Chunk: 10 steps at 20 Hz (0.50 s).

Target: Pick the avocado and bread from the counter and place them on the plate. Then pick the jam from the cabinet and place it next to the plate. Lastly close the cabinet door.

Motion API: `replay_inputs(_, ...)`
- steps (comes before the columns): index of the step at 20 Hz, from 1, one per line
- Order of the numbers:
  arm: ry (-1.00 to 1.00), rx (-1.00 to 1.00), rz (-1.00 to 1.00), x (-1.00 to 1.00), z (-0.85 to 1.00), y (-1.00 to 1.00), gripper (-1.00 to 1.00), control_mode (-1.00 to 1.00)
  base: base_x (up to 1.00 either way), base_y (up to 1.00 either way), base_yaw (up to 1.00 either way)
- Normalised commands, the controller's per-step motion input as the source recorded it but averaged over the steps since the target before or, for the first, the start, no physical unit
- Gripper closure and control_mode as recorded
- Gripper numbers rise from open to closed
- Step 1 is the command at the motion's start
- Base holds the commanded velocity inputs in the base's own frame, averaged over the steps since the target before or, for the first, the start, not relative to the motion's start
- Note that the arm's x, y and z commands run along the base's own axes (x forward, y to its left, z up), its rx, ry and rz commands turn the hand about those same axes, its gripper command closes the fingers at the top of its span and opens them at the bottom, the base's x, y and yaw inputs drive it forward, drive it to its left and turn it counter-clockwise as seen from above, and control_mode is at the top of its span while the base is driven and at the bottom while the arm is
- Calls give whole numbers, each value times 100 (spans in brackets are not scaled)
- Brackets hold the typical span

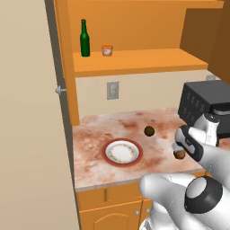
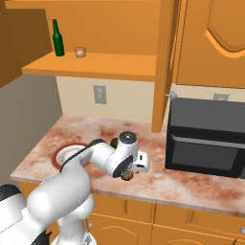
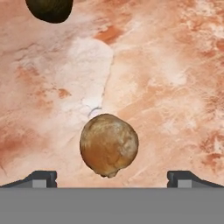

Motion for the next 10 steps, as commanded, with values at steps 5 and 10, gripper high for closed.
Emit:
replay_inputs(5,0,0,0,18,-22,0,-100,-100,0,0,0)
replay_inputs(10,0,0,0,15,-40,2,-100,-100,0,0,0)
